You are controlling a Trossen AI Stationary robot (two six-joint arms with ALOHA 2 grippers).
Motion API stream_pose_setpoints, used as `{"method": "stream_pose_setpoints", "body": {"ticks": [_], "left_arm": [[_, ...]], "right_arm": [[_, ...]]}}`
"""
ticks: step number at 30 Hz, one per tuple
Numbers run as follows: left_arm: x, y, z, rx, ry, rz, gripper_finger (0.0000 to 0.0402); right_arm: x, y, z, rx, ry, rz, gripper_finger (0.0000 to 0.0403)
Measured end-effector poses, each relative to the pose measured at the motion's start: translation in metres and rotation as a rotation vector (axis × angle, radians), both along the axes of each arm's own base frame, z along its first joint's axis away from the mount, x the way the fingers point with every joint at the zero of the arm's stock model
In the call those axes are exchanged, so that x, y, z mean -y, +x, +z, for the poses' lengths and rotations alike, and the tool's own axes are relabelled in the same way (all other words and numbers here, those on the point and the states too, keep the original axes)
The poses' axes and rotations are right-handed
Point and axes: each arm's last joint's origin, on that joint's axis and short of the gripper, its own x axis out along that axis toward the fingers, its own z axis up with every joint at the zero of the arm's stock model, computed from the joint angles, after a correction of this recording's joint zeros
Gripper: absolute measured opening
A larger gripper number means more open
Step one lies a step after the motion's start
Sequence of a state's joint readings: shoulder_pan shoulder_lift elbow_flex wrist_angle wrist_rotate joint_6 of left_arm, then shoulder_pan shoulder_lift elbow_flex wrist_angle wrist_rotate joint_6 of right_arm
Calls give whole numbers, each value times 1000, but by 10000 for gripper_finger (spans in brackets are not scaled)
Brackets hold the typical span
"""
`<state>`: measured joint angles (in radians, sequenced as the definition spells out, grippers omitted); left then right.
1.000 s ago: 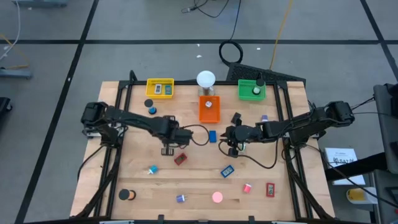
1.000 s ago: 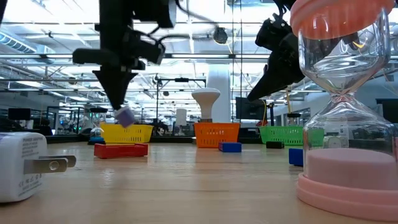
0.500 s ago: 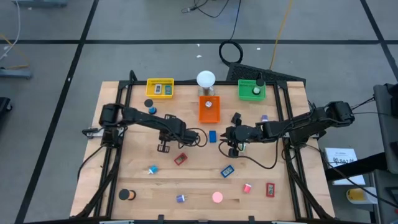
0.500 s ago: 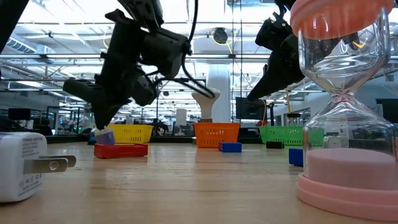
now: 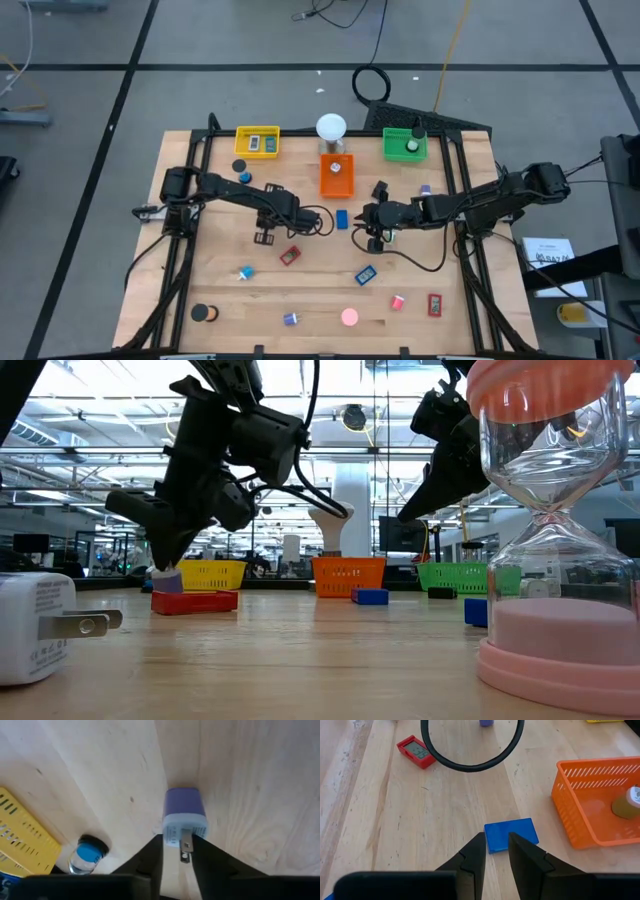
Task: Pick & Place Office items
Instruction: Put the middle purple charger adapter into the orange bin
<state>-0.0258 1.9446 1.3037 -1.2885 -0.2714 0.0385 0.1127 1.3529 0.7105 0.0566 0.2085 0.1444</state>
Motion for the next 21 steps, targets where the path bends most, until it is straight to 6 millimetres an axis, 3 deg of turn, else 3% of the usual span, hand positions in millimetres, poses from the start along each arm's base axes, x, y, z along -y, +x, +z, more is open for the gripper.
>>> {"method": "stream_pose_setpoints", "body": {"ticks": [7,11,21], "left_arm": [[0,-4,2,-41,8,-5,168],[-1,-7,14,-2,13,-10,193],[-3,-12,46,189,8,-2,207]], "right_arm": [[0,0,0,0,0,0,73],[0,0,0,0,0,0,73],[0,0,0,0,0,0,73]]}}
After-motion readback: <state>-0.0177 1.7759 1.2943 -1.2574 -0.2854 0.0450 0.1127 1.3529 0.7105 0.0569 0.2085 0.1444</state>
